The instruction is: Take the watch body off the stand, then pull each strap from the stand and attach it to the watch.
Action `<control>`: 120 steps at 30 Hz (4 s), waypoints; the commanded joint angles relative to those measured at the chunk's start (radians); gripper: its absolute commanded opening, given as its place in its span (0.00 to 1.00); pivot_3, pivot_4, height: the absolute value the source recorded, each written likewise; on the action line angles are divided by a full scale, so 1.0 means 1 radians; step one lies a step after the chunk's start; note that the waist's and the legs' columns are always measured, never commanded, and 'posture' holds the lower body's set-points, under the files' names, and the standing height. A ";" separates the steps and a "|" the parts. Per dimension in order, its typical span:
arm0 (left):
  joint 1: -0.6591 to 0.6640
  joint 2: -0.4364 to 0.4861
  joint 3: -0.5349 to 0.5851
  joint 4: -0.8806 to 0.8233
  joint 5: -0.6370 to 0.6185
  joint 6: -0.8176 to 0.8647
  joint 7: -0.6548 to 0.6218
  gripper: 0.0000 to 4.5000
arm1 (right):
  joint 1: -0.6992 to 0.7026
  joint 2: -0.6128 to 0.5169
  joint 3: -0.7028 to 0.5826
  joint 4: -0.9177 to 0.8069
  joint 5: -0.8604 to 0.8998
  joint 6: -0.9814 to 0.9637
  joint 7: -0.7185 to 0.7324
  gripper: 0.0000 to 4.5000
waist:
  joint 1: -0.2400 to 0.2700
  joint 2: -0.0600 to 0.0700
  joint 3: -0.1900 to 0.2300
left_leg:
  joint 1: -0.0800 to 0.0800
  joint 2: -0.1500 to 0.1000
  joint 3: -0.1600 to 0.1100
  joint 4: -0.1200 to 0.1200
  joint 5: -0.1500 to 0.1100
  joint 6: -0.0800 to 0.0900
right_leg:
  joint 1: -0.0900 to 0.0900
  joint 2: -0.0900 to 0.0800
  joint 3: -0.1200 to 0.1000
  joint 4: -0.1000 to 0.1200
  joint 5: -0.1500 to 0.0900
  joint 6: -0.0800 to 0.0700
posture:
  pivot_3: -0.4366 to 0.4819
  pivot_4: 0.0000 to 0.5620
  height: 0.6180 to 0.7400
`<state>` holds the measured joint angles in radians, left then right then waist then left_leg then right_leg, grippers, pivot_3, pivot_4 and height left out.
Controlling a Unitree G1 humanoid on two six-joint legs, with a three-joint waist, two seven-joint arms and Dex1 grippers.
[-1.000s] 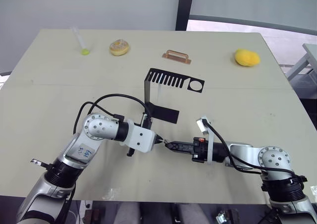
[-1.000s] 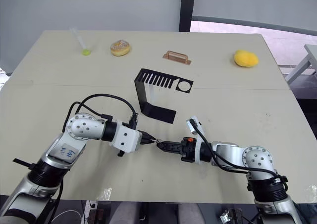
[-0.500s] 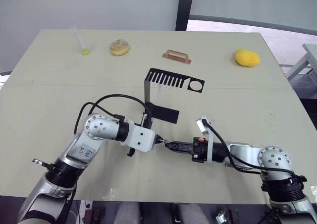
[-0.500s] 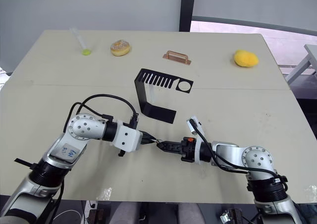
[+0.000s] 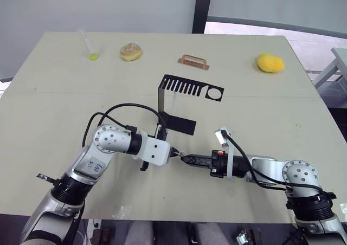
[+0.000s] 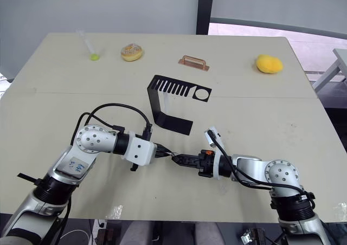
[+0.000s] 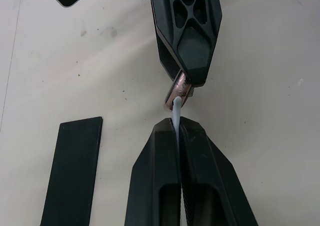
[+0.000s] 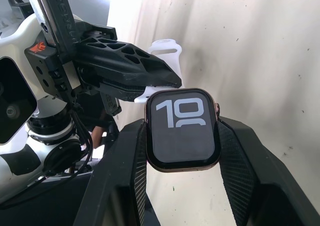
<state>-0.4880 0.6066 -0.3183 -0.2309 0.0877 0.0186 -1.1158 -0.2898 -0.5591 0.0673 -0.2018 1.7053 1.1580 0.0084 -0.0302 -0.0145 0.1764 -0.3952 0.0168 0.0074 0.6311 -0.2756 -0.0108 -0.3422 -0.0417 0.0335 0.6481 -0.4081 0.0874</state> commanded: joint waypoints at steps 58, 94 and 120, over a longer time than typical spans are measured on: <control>0.502 0.276 0.629 -0.186 -0.783 0.286 -0.146 1.00 | 0.037 -0.283 0.218 -0.374 -1.288 -0.910 0.945 0.34 | -0.008 0.001 0.002 | 0.003 -0.001 -0.002 -0.001 -0.001 0.001 | 0.003 -0.003 -0.001 -0.002 0.000 0.000 | 0.48 0.27 1.00; 0.664 0.207 0.837 0.062 -0.607 0.051 -0.016 1.00 | 0.367 -0.229 -0.475 0.078 -1.308 -1.175 0.996 0.99 | -0.006 0.001 0.002 | 0.005 -0.002 0.001 -0.001 -0.002 0.001 | 0.004 -0.003 -0.001 -0.002 0.000 0.000 | 0.48 0.27 1.00; 0.559 -0.069 0.553 -0.409 -0.619 0.348 0.523 1.00 | -0.053 0.155 -0.024 0.212 -1.414 -0.985 0.805 0.01 | -0.021 0.001 0.002 | 0.007 -0.001 0.002 -0.001 0.000 -0.002 | 0.002 -0.001 0.001 0.007 0.000 0.000 | 0.48 0.27 1.00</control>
<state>0.0823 0.5465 0.2524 -0.5797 -0.5476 0.3447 -0.6549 -0.3297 -0.4070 0.0385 -0.0008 0.3182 0.1944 0.8448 -0.0510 -0.0140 0.1785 -0.3888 0.0159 0.0093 0.6309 -0.2757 -0.0131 -0.3407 -0.0425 0.0348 0.6566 -0.4081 0.0874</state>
